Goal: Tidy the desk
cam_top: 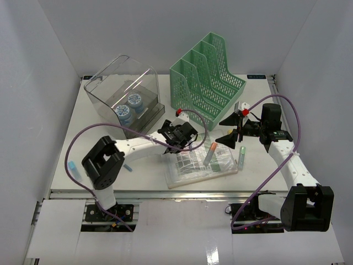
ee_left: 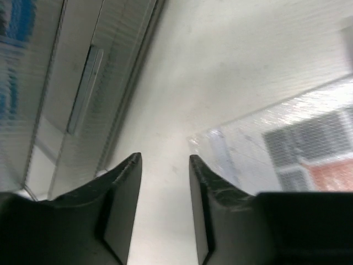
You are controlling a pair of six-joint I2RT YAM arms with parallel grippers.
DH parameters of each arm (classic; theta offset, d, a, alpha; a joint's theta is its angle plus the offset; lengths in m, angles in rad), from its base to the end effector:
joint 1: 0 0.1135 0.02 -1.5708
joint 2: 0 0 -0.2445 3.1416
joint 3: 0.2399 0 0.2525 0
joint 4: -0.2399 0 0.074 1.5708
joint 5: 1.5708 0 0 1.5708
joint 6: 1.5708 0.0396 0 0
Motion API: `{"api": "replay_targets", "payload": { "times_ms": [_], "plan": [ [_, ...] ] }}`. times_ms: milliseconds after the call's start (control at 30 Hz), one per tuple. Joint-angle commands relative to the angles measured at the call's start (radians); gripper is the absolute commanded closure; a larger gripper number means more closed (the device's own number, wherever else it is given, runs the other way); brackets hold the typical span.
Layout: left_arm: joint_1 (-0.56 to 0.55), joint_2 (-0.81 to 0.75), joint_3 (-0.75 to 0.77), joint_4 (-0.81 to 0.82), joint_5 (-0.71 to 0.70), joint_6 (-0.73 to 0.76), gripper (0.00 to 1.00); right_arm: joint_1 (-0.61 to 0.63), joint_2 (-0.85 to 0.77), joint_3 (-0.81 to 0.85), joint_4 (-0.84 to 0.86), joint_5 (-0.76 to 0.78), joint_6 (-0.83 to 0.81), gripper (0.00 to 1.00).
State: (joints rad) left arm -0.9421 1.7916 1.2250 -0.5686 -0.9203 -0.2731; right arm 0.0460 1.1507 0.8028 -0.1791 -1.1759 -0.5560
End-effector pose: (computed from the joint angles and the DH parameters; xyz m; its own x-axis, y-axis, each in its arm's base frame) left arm 0.2337 -0.2678 0.1822 -0.5923 0.5368 -0.6009 0.1377 0.8022 0.5809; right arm 0.2465 0.0479 0.2646 0.0032 -0.2031 -0.9792 -0.9571 0.2831 -0.0619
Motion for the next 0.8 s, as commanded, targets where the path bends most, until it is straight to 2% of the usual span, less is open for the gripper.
{"api": "replay_targets", "payload": {
  "times_ms": [0,167,233,267,333,433,500,600,767],
  "plan": [
    [0.0,-0.268,-0.013,-0.055,0.181,-0.214,0.46,-0.005,-0.016,-0.004,0.023,0.008,0.005,0.1],
    [0.003,-0.6,-0.232,-0.054,0.358,-0.467,0.41,-0.005,-0.019,-0.004,0.024,0.022,0.012,0.1],
    [0.006,-0.71,-0.325,-0.055,0.392,-0.584,0.4,-0.005,-0.017,-0.003,0.023,0.022,0.014,0.1],
    [0.007,-0.757,-0.365,-0.056,0.402,-0.597,0.39,-0.005,-0.017,-0.002,0.023,0.022,0.015,0.1],
    [0.016,-0.847,-0.445,-0.048,0.412,-0.607,0.28,-0.005,-0.015,-0.001,0.019,0.018,0.015,0.09],
    [0.027,-0.869,-0.469,-0.022,0.423,-0.494,0.15,-0.005,-0.01,0.001,0.017,0.009,0.015,0.1],
    [0.032,-0.806,-0.42,-0.016,0.391,-0.404,0.06,-0.005,-0.006,0.003,0.015,0.009,0.015,0.1],
    [0.076,-0.687,-0.331,-0.02,0.367,-0.246,0.02,-0.003,-0.005,0.001,0.015,0.012,0.015,0.1],
    [0.197,-0.511,-0.203,0.019,0.397,-0.021,0.02,-0.005,-0.002,-0.001,0.015,0.018,0.01,0.09]
  ]
}}
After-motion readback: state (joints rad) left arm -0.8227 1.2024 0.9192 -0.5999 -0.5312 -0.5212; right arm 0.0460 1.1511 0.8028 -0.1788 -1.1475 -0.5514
